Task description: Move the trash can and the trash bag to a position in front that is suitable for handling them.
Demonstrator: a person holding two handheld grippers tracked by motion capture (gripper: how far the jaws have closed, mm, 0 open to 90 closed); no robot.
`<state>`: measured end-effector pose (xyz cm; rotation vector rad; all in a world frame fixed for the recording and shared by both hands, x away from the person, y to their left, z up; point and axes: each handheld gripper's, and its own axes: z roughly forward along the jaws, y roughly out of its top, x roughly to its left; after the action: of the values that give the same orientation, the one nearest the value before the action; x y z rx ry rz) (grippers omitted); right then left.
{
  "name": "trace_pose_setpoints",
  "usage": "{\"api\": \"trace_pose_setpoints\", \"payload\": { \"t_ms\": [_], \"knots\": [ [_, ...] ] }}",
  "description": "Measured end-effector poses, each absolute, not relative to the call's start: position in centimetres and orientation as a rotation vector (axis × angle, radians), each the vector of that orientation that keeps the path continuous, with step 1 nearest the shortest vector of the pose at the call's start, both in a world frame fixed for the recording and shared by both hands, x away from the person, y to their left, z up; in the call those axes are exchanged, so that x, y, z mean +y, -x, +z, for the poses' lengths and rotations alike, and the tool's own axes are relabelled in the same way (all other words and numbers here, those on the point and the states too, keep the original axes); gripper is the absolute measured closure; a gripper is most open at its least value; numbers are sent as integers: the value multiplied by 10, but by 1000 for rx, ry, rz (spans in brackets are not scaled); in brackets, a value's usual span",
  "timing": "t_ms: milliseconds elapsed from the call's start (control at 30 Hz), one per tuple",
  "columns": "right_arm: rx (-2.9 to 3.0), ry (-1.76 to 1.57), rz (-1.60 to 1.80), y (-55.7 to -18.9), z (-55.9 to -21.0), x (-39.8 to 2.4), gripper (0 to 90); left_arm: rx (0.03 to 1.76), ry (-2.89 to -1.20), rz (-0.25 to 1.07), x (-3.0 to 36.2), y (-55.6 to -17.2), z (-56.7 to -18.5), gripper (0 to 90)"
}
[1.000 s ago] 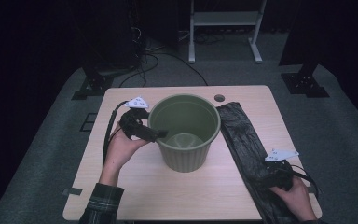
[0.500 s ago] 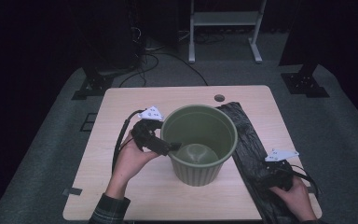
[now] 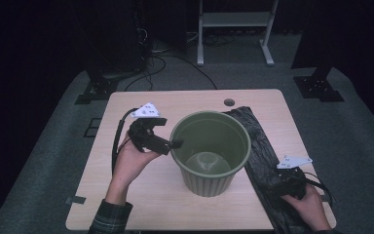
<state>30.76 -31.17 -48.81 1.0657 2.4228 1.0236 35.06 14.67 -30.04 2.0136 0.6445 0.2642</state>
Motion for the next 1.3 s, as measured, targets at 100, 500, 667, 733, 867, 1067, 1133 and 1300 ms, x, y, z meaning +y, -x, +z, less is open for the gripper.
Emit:
{"api": "trace_pose_setpoints", "payload": {
  "t_ms": [100, 500, 667, 733, 867, 1067, 1133, 1300],
  "knots": [
    [2423, -1066, 1024, -308, -488, -312, 5, 660, -1996, 298, 161, -343, -299, 0],
    [2422, -1066, 1024, -308, -488, -312, 6, 716, -2002, 329, 207, -315, -335, 0],
    [2422, -1066, 1024, -307, -488, -312, 5, 721, -2018, 334, 219, -305, -363, 0],
    [2422, -1066, 1024, -307, -488, -312, 6, 731, -2023, 328, 223, -302, -374, 0],
    [2421, -1067, 1024, -307, -488, -312, 6, 740, -2023, 322, 226, -298, -397, 0],
    [2421, -1066, 1023, -307, -488, -312, 5, 732, -2070, 331, 222, -290, -436, 0],
    [2422, -1066, 1023, -307, -488, -312, 5, 736, -2075, 326, 222, -290, -440, 0],
    [2421, -1066, 1023, -307, -488, -312, 6, 776, -2104, 324, 222, -294, -459, 0]
  ]
}}
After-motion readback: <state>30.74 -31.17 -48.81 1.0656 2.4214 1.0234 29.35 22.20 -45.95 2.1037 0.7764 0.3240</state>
